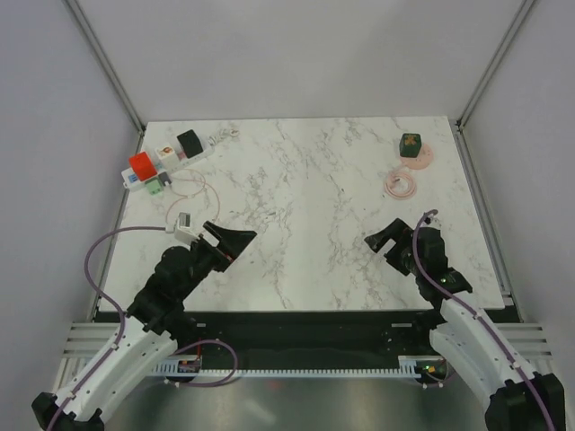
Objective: Pull the plug off the socket
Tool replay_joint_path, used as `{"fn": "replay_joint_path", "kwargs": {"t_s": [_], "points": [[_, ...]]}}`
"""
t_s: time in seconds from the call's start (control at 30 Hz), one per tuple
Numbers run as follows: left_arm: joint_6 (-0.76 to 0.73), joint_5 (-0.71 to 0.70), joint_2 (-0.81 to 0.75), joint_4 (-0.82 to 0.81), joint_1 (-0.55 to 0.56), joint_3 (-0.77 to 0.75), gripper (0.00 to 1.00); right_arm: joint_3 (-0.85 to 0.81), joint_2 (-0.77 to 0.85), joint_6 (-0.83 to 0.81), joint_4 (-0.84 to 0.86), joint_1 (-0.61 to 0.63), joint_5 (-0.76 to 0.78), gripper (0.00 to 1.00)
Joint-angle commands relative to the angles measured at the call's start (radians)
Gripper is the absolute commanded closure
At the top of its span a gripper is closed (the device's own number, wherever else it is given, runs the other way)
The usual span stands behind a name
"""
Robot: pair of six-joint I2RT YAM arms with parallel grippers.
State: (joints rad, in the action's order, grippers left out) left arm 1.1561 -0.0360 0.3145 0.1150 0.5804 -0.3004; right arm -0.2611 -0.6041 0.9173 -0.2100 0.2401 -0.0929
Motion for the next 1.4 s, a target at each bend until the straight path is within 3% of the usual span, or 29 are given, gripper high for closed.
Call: {"fn": "replay_joint_path", "kwargs": {"t_s": [0.0,0.13,0.27,0.37,0.57,0.77,0.9,1.13,1.37], "points": [[0.074,0.003,0.075,0.221,0.003,-0.098,0.0,-0.128,-0.179,-0.115,-0.098,0.001,0.195,0.02],[-0.056,0.096,0.083,0.221,0.001,-0.129,0.0,-0.291,-0.386,-0.263,-0.164,-0.001,0.248,0.02],[-0.032,0.048,0.0,0.221,0.001,-0.07,0.0,-0.453,-0.516,-0.316,-0.181,-0.015,0.398,0.02],[0.014,0.068,-0.043,0.212,0.001,-0.052,0.0,-0.582,-0.617,-0.351,-0.161,-0.083,0.39,0.02],[-0.015,0.278,0.109,0.134,0.001,-0.066,0.0,-0.832,-0.89,-0.422,-0.073,-0.192,0.397,0.02],[-0.067,0.505,0.319,0.051,-0.001,-0.103,0.0,-1.007,-1.164,-0.448,0.043,-0.225,0.231,0.04],[-0.082,0.639,0.391,-0.035,-0.001,-0.115,0.02,-1.075,-1.296,-0.442,0.073,-0.223,0.225,0.07],[-0.134,0.651,0.391,-0.054,-0.001,-0.155,0.04,-1.119,-1.415,-0.448,0.069,-0.2,0.248,0.16],[-0.113,0.654,0.399,-0.072,-0.001,-0.149,0.07,-1.144,-1.471,-0.468,0.029,-0.156,0.338,0.37]]}}
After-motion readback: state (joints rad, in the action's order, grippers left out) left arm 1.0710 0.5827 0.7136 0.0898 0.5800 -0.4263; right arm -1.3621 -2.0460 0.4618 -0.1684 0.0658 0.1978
